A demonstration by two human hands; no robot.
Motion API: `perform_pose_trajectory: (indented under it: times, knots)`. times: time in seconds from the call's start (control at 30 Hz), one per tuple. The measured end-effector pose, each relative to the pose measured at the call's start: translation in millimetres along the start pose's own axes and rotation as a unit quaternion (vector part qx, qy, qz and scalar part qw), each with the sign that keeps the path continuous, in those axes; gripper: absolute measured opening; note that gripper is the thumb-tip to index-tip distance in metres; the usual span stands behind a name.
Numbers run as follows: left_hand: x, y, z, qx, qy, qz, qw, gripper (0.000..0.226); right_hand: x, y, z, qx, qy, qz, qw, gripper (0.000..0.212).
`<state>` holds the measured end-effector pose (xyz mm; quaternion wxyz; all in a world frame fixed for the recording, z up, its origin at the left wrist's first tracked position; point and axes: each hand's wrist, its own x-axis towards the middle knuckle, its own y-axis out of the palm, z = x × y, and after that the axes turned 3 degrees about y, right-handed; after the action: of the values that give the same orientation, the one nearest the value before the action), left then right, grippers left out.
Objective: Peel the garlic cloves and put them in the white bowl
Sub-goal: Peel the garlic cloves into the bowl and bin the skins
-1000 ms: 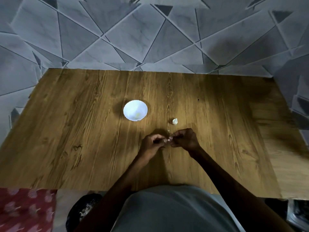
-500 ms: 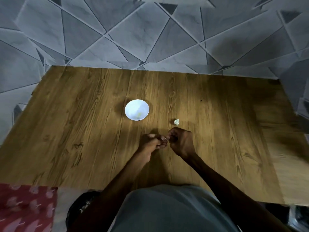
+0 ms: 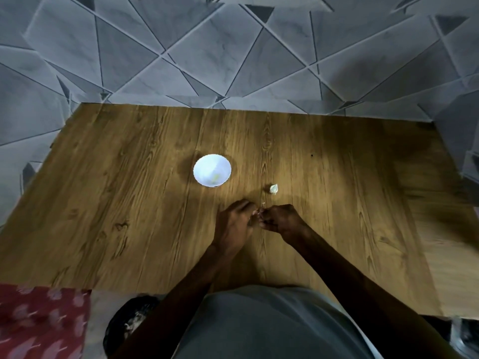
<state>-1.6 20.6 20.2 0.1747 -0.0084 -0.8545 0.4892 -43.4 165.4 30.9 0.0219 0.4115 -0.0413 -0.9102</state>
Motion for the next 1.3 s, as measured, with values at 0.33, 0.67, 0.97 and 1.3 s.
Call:
perform_pose_trajectory:
  times: [0.33,0.67,0.97,1.3]
  knots:
    - [5,19,3,-0.203,-0.217,0.001,0.955,0.011,6,0,-5,0.012,-0.047,-0.074,0.996,0.006]
    - [0,35,26,-0.171,-0.252,0.097,0.948,0.014,16,-14,-15,-0.107,-0.17,-0.056,0.978,0.012]
    - [9,27,9,-0.309,-0.269,0.018,0.912,0.013,19,-12,-18,-0.177,-0.249,-0.054,0.951,0.005]
    - [13,13,-4,-0.144,-0.047,-0.056,0.987,0.011,23,-26,2,0.009,0.005,0.077,0.997,0.008]
